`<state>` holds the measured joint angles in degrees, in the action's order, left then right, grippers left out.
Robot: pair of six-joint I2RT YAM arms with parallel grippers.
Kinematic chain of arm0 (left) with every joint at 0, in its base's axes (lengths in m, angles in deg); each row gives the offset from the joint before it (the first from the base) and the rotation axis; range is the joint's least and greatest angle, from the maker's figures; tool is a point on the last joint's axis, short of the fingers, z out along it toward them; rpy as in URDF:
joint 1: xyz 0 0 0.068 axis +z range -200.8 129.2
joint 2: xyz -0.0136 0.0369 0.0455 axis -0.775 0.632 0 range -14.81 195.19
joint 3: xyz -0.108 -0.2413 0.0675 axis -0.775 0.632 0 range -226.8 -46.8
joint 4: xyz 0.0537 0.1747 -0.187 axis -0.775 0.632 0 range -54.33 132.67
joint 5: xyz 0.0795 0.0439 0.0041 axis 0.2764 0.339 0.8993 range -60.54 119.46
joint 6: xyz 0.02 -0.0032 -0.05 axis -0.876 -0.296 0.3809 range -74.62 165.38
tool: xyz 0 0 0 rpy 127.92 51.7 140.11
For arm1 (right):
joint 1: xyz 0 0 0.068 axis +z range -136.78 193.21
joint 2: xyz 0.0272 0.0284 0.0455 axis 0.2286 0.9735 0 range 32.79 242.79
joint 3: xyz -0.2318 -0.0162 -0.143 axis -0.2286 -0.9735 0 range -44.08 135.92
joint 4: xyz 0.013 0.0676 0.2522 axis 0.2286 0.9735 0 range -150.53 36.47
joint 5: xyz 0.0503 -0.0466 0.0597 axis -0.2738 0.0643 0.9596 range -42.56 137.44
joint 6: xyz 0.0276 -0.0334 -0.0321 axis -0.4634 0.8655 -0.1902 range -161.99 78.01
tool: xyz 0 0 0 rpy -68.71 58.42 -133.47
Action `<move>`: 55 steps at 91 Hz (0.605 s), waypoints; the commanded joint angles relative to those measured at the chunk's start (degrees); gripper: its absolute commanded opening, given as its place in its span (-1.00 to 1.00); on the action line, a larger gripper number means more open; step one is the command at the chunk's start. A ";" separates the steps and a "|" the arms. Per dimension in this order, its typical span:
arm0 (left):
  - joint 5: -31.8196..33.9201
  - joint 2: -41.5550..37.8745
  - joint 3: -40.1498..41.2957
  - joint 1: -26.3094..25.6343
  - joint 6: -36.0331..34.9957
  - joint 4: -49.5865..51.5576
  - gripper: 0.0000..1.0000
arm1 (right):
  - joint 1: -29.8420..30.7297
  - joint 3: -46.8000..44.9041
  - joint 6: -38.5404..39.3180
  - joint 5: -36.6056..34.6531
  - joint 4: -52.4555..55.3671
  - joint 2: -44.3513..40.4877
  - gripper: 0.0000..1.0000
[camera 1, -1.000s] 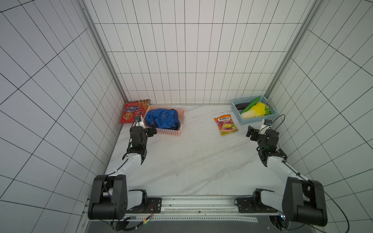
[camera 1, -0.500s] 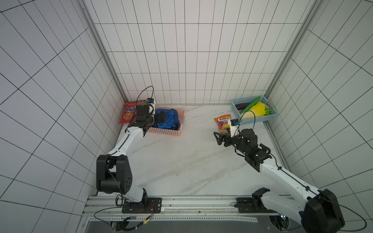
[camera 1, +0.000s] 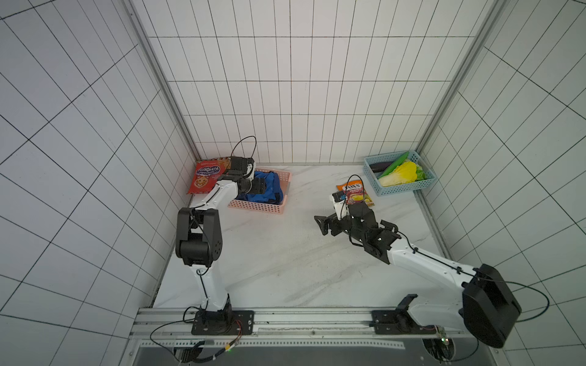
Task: Turn the baseball cap inside out
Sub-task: Pick up the baseball cap from the basket.
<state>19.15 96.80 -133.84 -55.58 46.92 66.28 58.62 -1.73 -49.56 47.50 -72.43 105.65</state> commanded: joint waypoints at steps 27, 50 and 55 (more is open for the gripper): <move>9.89 -10.95 -2.97 -5.39 -9.25 8.06 -1.00 | 0.47 0.90 1.80 -9.06 6.04 -10.48 0.99; 9.82 -26.63 -2.90 -10.23 -14.72 16.04 -1.00 | 0.31 5.20 4.39 -7.12 8.84 -14.43 0.99; 6.47 -28.55 -4.78 -10.86 -14.68 19.49 -1.00 | 0.22 7.03 5.84 -5.86 10.38 -15.10 0.99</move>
<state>28.55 71.05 -136.07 -65.94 34.74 78.78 58.62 0.96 -46.65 40.55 -64.74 92.58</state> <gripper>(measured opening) 0.063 0.994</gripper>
